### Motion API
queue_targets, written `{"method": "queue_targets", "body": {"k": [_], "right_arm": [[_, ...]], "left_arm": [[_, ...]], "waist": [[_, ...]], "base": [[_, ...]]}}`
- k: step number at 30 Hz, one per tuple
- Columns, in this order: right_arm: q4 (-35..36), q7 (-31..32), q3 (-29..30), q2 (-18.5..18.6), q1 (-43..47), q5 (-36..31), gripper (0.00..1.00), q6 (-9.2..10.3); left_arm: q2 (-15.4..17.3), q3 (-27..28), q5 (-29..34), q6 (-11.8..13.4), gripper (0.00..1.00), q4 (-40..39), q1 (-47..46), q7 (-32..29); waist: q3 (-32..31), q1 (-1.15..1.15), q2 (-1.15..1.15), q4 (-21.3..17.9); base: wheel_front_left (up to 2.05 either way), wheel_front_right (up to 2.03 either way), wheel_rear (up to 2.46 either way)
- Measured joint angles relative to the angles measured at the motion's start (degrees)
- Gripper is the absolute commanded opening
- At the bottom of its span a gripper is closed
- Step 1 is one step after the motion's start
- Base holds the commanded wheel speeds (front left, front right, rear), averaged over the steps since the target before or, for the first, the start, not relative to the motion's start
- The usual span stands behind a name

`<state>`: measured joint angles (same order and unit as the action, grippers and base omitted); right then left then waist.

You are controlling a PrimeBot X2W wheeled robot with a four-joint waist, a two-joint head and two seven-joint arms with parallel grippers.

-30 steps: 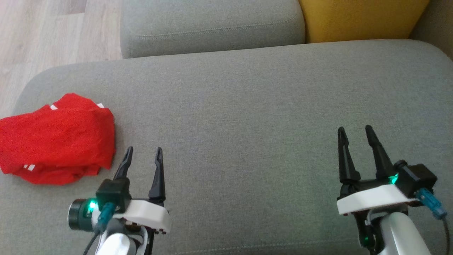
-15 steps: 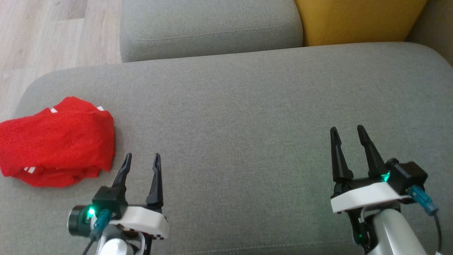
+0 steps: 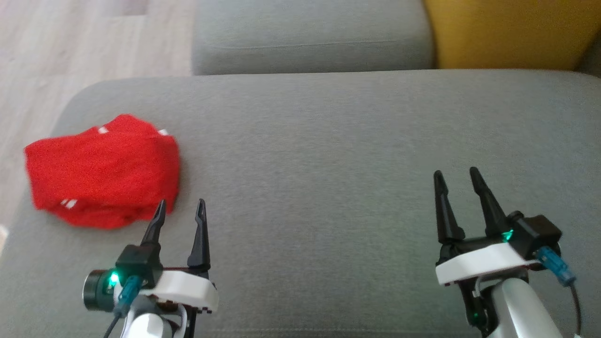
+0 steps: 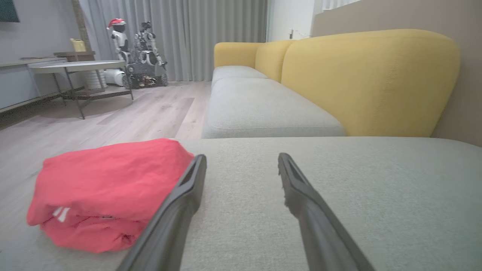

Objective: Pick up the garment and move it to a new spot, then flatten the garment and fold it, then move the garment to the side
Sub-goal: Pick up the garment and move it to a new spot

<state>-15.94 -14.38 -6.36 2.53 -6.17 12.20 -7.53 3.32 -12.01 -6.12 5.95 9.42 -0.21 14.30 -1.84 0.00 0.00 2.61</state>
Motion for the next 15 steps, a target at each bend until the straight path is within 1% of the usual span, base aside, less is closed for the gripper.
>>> {"method": "queue_targets", "body": {"k": [5, 15], "right_arm": [[-0.3, 0.0, -1.3, 0.0, 0.3, -0.8, 1.0, 0.0], [-0.5, 0.0, -3.7, 0.0, 1.5, -0.3, 1.0, 0.0]], "left_arm": [[-0.1, 0.5, 0.1, -0.5, 1.0, 0.0, 0.0, 0.0], [-0.2, 2.2, 1.0, -1.5, 1.0, 0.0, 1.5, 0.0]], "waist": [[0.0, 0.0, 0.0, 4.4], [-0.6, 0.0, 0.0, 15.0]], "base": [[0.0, 0.0, 0.0], [0.0, 0.0, 0.0]]}}
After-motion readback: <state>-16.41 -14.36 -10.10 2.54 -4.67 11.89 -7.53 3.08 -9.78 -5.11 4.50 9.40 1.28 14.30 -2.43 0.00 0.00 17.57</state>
